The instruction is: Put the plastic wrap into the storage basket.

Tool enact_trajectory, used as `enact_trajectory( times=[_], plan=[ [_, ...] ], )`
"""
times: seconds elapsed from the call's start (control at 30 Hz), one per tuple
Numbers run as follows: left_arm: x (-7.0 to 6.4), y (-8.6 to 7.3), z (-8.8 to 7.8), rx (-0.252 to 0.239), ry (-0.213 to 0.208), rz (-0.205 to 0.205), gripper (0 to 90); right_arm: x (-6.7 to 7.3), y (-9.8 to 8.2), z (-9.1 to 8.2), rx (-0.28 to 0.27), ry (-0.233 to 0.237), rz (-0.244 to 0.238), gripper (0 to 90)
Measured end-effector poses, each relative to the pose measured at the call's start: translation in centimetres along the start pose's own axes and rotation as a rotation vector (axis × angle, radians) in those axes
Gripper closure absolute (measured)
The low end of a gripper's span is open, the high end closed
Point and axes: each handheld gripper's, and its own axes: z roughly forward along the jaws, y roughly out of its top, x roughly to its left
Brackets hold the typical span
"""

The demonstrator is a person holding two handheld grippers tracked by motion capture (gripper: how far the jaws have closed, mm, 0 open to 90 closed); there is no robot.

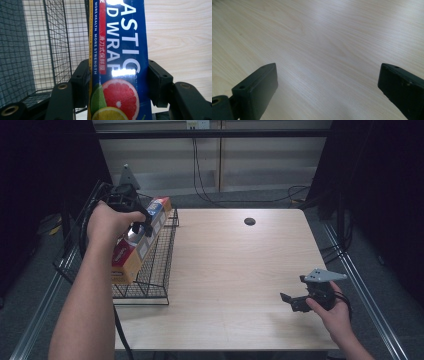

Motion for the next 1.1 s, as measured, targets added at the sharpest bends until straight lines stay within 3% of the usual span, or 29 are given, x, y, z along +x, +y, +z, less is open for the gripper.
enact_trajectory(
  times=[0.3, 0.33, 0.37, 1.1],
  plan=[
    [0.8, 0.0, -0.8, -0.014, 0.011, -0.009, 44.9, 0.0, 0.0, 0.1, 0.001, -0.008, -0.001, 2.6],
    [0.8, -0.1, -0.9, -0.009, 0.003, -0.024, 44.9, 0.0, 0.0, 0.0, 0.001, -0.008, -0.001, 2.6],
    [1.0, -0.1, -1.0, -0.015, 0.014, -0.01, 45.0, 0.0, -0.1, 0.0, 0.001, -0.007, -0.002, 2.6],
    [3.2, -0.6, -2.6, -0.045, 0.036, -0.07, 45.0, 0.0, 0.0, 0.0, 0.0, -0.004, -0.002, 2.6]
  ],
)
